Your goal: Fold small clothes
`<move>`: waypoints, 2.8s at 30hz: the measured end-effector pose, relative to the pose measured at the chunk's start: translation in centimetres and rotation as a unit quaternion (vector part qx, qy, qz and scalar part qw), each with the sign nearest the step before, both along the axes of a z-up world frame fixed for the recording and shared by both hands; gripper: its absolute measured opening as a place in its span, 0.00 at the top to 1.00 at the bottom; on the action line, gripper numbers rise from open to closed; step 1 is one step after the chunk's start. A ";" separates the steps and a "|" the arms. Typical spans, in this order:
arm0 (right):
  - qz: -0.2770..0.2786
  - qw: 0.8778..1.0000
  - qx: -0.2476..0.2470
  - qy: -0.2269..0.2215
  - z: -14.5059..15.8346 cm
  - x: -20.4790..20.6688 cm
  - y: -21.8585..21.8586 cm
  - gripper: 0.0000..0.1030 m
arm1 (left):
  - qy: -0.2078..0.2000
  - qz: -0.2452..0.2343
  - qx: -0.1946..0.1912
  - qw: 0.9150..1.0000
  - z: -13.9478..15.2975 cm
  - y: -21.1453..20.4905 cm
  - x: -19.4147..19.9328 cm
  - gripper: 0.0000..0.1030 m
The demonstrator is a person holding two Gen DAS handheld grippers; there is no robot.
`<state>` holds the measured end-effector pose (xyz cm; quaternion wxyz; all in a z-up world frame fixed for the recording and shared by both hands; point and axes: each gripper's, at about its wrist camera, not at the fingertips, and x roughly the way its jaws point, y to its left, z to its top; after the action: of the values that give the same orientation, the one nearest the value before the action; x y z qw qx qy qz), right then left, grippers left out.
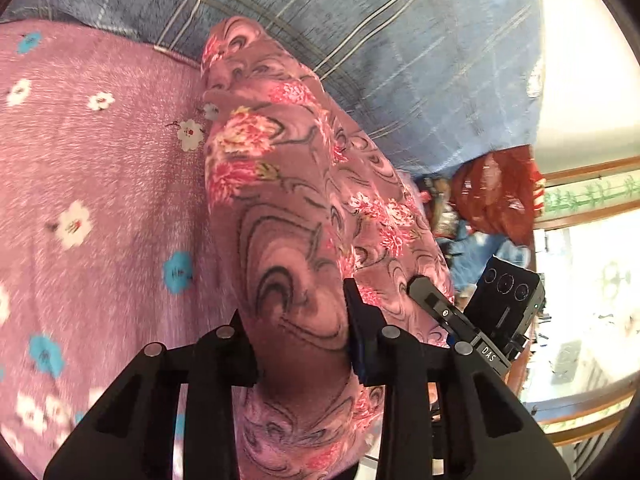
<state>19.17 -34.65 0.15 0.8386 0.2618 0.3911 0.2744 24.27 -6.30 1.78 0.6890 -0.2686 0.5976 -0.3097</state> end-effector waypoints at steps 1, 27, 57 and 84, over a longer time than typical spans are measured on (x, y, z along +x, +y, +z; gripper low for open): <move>0.000 1.000 -0.005 -0.006 1.0 -0.6 0.5 0.71 | -0.006 0.000 -0.005 1.000 1.0 0.8 -0.8 0.71; 0.060 0.997 0.009 0.040 -5.1 -9.2 18.5 0.67 | -0.015 0.053 0.092 0.994 -4.6 17.0 -12.8 0.49; 0.029 0.986 -0.134 -0.097 0.4 -11.1 18.4 0.75 | -0.224 0.027 0.288 0.931 1.0 16.4 -13.3 0.30; -0.113 0.951 -0.283 0.058 -4.1 -20.2 16.5 0.00 | -0.294 0.093 0.486 0.818 -1.1 15.8 -26.0 0.00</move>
<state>-1.00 -18.18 -3.92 0.8797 0.0711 0.4685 0.0402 -1.68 9.52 0.67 0.8983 0.1506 0.4121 0.0221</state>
